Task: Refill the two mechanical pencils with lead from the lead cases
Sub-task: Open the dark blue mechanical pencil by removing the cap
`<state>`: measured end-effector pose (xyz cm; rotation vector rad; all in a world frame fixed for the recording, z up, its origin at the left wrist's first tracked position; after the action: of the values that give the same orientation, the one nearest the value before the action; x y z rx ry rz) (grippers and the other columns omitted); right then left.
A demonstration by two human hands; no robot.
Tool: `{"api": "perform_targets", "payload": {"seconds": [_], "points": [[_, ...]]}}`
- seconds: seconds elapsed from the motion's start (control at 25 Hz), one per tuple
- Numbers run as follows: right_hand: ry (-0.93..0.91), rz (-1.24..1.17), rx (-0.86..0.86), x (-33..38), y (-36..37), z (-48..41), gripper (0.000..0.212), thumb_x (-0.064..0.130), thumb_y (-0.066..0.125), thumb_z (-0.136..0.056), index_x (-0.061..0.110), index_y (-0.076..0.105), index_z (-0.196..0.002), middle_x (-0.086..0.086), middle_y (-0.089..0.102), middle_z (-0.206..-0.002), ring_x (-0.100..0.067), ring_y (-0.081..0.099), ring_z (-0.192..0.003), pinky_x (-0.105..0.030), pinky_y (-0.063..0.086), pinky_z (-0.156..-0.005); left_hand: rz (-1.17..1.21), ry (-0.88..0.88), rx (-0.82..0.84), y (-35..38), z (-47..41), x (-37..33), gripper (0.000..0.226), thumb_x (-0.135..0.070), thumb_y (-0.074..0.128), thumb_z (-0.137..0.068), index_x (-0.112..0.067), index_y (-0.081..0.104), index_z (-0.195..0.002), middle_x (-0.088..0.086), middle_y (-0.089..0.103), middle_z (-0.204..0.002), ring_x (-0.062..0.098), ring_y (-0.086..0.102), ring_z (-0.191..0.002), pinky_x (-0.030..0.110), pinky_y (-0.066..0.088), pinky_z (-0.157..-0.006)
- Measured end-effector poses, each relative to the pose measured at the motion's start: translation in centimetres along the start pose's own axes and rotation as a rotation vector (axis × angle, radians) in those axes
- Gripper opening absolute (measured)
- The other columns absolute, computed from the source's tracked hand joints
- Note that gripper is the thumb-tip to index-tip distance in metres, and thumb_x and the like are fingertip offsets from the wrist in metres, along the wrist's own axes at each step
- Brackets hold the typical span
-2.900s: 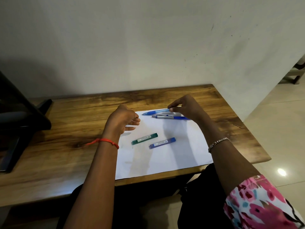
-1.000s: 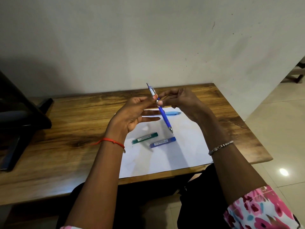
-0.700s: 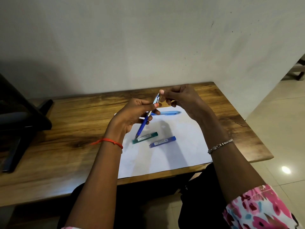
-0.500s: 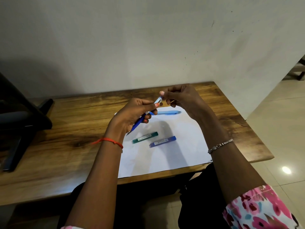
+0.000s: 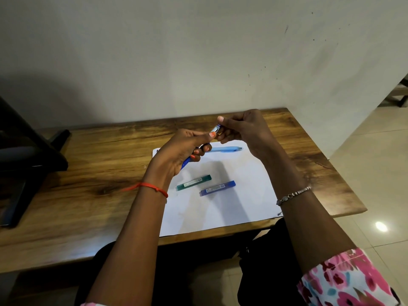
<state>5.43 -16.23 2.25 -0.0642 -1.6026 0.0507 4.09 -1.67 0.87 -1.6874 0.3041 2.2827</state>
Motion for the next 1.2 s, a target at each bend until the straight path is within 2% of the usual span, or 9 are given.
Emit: {"api": "perform_targets", "payload": {"seconds": [0.12,0.24,0.4,0.52,0.72,0.84,0.96,1.12,1.2], "points": [[0.019,-0.107,-0.045,0.2,-1.4,-0.1,0.021,0.013,0.059,-0.09,-0.001,0.063,-0.075,-0.006,0.068,-0.057,-0.021,0.069,-0.054,-0.026,0.058,-0.055,-0.029,-0.046,-0.014,-0.5,0.1,0.4,0.018,-0.023,0.06,-0.087,-0.006,0.068,-0.086,0.002,0.048,-0.056,0.004,0.03,-0.035,0.012,0.026,-0.035],[0.084,-0.144,0.005,0.1,-1.5,0.0,0.018,0.008,0.056,-0.091,-0.001,0.062,-0.076,-0.01,0.069,-0.062,-0.021,0.068,-0.053,-0.026,0.057,-0.055,-0.038,-0.055,-0.029,-0.9,0.1,0.4,0.022,-0.023,0.061,-0.087,-0.004,0.069,-0.094,0.002,0.05,-0.055,0.005,0.032,-0.035,0.013,0.028,-0.035],[0.283,-0.208,0.085,-0.5,-0.3,0.4,0.016,0.003,0.05,-0.092,-0.001,0.061,-0.08,-0.014,0.063,-0.072,-0.017,0.06,-0.054,-0.022,0.054,-0.051,-0.052,-0.056,-0.021,-0.5,0.2,0.4,0.017,-0.022,0.06,-0.088,-0.009,0.067,-0.079,0.004,0.049,-0.059,0.004,0.031,-0.037,0.013,0.028,-0.035],[0.247,-0.128,0.164,-0.5,-0.1,0.4,0.015,0.005,0.058,-0.089,-0.001,0.065,-0.078,-0.01,0.064,-0.068,-0.012,0.054,-0.054,-0.018,0.048,-0.049,-0.067,-0.053,-0.006,-0.4,0.1,0.5,0.019,-0.022,0.06,-0.088,-0.012,0.066,-0.073,0.004,0.048,-0.059,0.005,0.031,-0.038,0.013,0.026,-0.036],[0.171,-0.061,0.098,-0.6,-0.7,0.1,0.014,-0.001,0.06,-0.086,-0.003,0.066,-0.074,-0.006,0.064,-0.058,-0.009,0.053,-0.048,-0.017,0.044,-0.047,-0.053,-0.059,0.021,0.1,0.2,0.5,0.015,-0.021,0.058,-0.089,-0.011,0.067,-0.083,0.003,0.047,-0.059,0.004,0.03,-0.038,0.012,0.025,-0.036],[0.154,-0.028,0.07,-0.8,-0.9,0.1,0.014,0.0,0.059,-0.086,-0.006,0.066,-0.075,-0.011,0.061,-0.061,-0.011,0.053,-0.048,-0.017,0.045,-0.047,-0.052,-0.07,0.014,0.5,0.1,0.5,0.016,-0.022,0.058,-0.089,-0.01,0.068,-0.086,0.003,0.047,-0.06,0.004,0.03,-0.037,0.011,0.027,-0.036],[0.187,-0.001,0.05,-0.9,-1.2,0.3,0.013,0.001,0.06,-0.086,-0.01,0.066,-0.084,-0.014,0.06,-0.066,-0.014,0.052,-0.051,-0.017,0.048,-0.05,-0.062,-0.08,0.0,0.6,-0.1,0.7,0.021,-0.022,0.058,-0.088,-0.005,0.068,-0.097,0.0,0.049,-0.054,0.004,0.031,-0.036,0.012,0.027,-0.036],[0.261,0.043,0.002,-1.5,-1.5,0.5,0.014,0.002,0.062,-0.085,-0.007,0.066,-0.074,-0.015,0.06,-0.066,-0.017,0.052,-0.054,-0.017,0.049,-0.051,-0.099,-0.102,0.008,0.8,-0.2,1.1,0.023,-0.021,0.058,-0.089,-0.003,0.068,-0.1,0.002,0.048,-0.057,0.003,0.031,-0.034,0.012,0.025,-0.035],[0.272,0.071,-0.112,-1.9,-2.7,0.3,0.014,0.0,0.063,-0.085,-0.009,0.065,-0.074,-0.016,0.059,-0.065,-0.019,0.052,-0.054,-0.017,0.049,-0.049,-0.133,-0.131,0.004,0.6,-0.1,1.4,0.026,-0.022,0.061,-0.087,-0.002,0.068,-0.102,0.003,0.048,-0.058,0.004,0.03,-0.034,0.013,0.024,-0.034]]}}
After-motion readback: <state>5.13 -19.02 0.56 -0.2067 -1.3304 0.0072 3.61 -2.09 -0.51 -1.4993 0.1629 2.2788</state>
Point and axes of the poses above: each hand's wrist, its own z-axis away from the middle knuckle, its own y-axis out of the palm, x = y × z, the point moved 5 cm from there along -z, towards the middle knuckle
